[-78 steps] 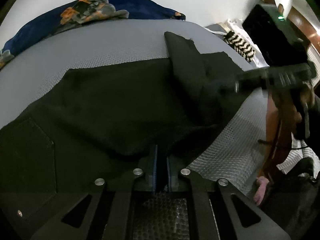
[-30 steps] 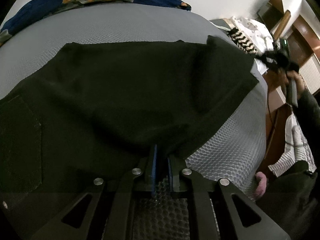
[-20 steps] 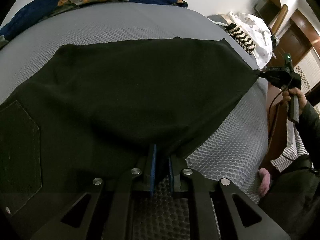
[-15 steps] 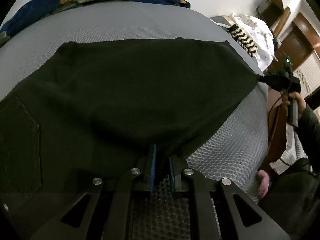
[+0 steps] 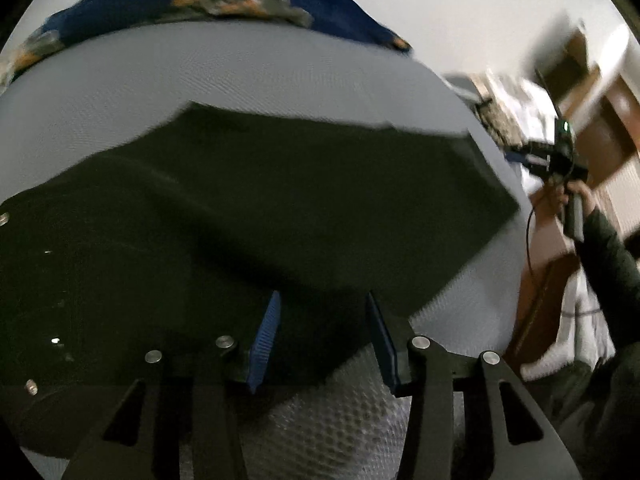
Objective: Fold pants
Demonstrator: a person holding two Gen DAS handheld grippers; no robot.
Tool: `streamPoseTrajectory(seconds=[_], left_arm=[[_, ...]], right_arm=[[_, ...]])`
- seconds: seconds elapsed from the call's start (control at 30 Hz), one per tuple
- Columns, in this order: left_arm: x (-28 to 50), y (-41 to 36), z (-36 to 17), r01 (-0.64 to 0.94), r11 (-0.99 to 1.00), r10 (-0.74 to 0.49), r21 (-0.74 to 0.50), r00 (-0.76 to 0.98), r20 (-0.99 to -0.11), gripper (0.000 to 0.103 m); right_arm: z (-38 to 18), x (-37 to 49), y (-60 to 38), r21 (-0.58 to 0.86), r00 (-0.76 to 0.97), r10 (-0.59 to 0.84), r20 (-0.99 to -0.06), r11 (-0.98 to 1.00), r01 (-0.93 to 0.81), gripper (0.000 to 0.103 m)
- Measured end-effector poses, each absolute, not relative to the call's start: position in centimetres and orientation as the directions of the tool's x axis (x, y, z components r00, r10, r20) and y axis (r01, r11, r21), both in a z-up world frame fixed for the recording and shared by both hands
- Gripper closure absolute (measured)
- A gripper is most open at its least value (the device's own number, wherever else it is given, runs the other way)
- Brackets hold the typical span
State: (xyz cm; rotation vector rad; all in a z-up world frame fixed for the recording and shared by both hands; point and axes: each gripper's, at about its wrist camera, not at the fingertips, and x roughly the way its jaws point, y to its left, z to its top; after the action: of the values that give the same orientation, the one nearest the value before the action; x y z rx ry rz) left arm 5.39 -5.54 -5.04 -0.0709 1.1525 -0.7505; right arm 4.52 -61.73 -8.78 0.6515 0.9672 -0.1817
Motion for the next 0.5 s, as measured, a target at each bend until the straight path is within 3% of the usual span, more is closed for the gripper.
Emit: streamPoseTrajectory(seconds=[0.27,0.5], left_arm=[[8.2,-1.2,-5.1,0.272,0.86,-0.505,-0.431,0.341,-0.793,0.057],[8.9,0.1,-5.4,0.201,0.885,-0.465,-0.419,0.367,-0.806,0.057]], right_arm=[[-11.3,11.4,-62.3,0.386,0.459,0.198,-0.866,0.849,0.361,0.077],[-12.6,12.5,-62.3,0.378,0.436,0.217,-0.873,0.867,0.325,0.077]])
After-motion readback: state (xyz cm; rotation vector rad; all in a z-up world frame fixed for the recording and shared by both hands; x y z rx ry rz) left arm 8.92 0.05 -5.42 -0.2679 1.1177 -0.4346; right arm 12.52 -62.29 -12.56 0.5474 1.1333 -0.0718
